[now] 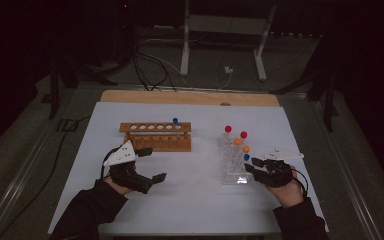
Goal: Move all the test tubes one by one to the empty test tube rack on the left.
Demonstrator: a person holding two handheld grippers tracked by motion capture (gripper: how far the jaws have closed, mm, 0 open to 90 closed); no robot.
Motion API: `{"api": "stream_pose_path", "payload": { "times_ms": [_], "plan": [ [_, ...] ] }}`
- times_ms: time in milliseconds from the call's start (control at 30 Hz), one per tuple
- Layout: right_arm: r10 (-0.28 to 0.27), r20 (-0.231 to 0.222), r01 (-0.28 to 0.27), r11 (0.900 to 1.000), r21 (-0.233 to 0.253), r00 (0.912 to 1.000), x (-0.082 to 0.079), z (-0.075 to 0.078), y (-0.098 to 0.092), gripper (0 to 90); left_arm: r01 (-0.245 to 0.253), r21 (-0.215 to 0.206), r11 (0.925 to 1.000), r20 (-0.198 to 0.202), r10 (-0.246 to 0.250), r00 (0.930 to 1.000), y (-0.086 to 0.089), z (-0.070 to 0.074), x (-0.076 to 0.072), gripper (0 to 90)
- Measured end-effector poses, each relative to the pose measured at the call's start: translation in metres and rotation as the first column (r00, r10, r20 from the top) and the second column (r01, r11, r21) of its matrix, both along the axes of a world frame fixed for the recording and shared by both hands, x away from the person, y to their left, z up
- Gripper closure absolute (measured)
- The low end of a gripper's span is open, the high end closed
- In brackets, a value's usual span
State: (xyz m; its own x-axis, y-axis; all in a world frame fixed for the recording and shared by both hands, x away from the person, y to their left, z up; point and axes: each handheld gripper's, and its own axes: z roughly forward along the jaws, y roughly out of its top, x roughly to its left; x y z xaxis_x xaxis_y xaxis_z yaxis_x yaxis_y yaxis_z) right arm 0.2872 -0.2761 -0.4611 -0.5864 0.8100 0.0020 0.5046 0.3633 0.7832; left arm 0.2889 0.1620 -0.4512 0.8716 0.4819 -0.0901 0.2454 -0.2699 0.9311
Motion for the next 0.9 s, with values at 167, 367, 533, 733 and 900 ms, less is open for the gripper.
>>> {"api": "stream_pose_path", "payload": {
  "times_ms": [167, 367, 533, 733, 900],
  "plan": [
    [-0.003, -0.01, 0.003, 1.0, -0.006, 0.9999, 0.002, -0.001, 0.002, 68.6, 0.004, 0.0, 1.0, -0.002, -0.004, 1.0, -0.001, 0.0, 0.0, 1.7],
    [0.002, -0.017, -0.002, 1.0, -0.016, 0.9998, 0.005, -0.002, 0.006, 74.1, 0.008, 0.007, 0.9999, -0.007, -0.008, 0.9999, -0.001, -0.002, 0.001, 1.7],
    [-0.005, -0.013, 0.005, 0.999, -0.032, 0.9999, 0.007, -0.002, 0.011, 75.1, 0.005, 0.012, 0.9999, -0.009, -0.005, 0.9999, -0.001, -0.003, 0.002, 1.7],
    [-0.019, -0.005, 0.019, 0.999, -0.044, 0.9998, 0.006, -0.002, 0.014, 76.0, 0.005, 0.009, 0.9999, -0.009, -0.005, 1.0, -0.001, -0.003, 0.002, 1.7],
    [-0.027, 0.0, 0.027, 0.999, -0.046, 0.9996, 0.006, -0.002, 0.014, 76.8, 0.004, 0.005, 1.0, -0.009, -0.004, 0.9999, -0.001, -0.003, 0.002, 1.7]
  ]
}}
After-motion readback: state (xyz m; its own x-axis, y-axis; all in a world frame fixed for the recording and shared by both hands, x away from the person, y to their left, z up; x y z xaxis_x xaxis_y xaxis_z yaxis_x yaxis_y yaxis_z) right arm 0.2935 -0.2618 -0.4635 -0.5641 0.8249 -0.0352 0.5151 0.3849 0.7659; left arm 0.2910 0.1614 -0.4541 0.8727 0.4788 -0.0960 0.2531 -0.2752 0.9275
